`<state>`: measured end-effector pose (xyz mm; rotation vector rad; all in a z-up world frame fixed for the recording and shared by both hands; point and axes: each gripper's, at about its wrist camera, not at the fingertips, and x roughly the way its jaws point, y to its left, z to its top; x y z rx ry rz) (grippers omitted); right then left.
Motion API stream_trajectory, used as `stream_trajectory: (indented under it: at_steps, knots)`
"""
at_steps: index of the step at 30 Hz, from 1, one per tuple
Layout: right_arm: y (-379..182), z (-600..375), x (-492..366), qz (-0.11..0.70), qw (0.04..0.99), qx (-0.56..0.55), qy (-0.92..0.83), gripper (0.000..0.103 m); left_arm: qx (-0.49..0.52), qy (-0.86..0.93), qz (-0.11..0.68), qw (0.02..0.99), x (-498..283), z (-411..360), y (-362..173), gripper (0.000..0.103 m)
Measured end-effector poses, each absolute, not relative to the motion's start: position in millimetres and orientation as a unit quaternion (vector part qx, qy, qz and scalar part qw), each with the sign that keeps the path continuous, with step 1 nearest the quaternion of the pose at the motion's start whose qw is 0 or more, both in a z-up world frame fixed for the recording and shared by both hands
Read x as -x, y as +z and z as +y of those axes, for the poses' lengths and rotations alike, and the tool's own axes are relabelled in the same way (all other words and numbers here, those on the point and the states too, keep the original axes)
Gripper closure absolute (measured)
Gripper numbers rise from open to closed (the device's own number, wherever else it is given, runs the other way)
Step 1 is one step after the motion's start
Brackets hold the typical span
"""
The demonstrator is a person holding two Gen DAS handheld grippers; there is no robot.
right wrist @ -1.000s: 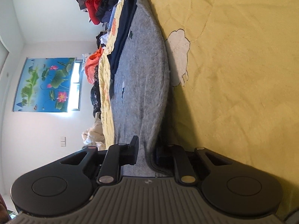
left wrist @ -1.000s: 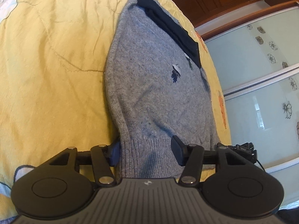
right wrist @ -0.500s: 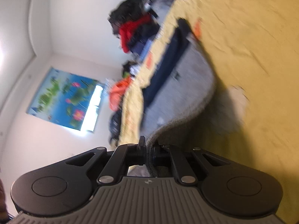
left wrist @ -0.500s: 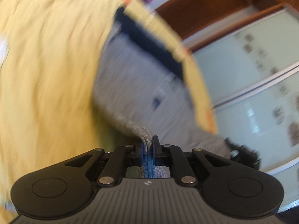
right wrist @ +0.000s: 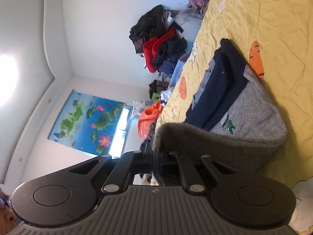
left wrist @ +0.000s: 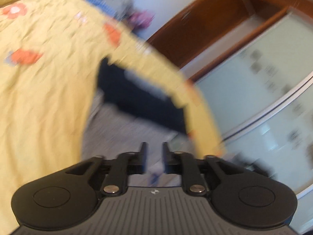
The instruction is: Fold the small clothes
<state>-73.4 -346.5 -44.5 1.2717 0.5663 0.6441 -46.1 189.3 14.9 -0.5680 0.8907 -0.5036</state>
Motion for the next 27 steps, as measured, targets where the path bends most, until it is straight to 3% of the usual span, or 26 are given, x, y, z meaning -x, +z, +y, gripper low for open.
stream_trajectory:
  at_steps: [1,2,3,9,16,17,18,19,20,27]
  knots:
    - [-46.2,-347.3,74.9,0.261,0.720,-0.574,0.291,0.087,0.253,-0.226,0.432,0.835,52.8,187.2,6.9,0.054]
    - [-47.8,-349.2,78.1,0.263,0.719,-0.575,0.288,0.087,0.246,-0.213,0.441,0.836,61.1,186.5,-2.0,0.035]
    - [-49.3,-351.7,80.3,0.265,0.720,-0.575,0.284,0.087,0.247,-0.202,0.447,0.836,71.3,187.4,-10.0,0.028]
    - [-58.1,-362.0,93.7,0.271,0.721,-0.578,0.269,0.087,0.302,-0.208,0.455,0.812,128.1,186.3,-39.6,0.028]
    - [-56.3,-350.7,91.9,0.277,0.719,-0.573,0.279,0.087,0.316,-0.215,0.461,0.801,114.8,142.4,-67.4,0.028]
    - [-54.9,-348.7,92.0,0.277,0.720,-0.571,0.281,0.087,0.319,-0.210,0.453,0.806,110.8,140.1,-70.4,0.030]
    - [-54.3,-347.8,92.4,0.277,0.721,-0.569,0.282,0.087,0.318,-0.203,0.455,0.807,108.0,137.8,-73.9,0.050]
    - [-53.6,-347.2,93.2,0.277,0.722,-0.568,0.282,0.087,0.312,-0.199,0.464,0.805,103.5,135.9,-78.1,0.080]
    - [-53.0,-348.8,93.8,0.276,0.723,-0.568,0.280,0.087,0.303,-0.197,0.483,0.798,99.8,134.0,-81.9,0.097]
    - [-47.1,-364.9,109.0,0.258,0.727,-0.577,0.270,0.087,0.302,-0.244,0.445,0.807,103.5,155.8,-33.6,0.098]
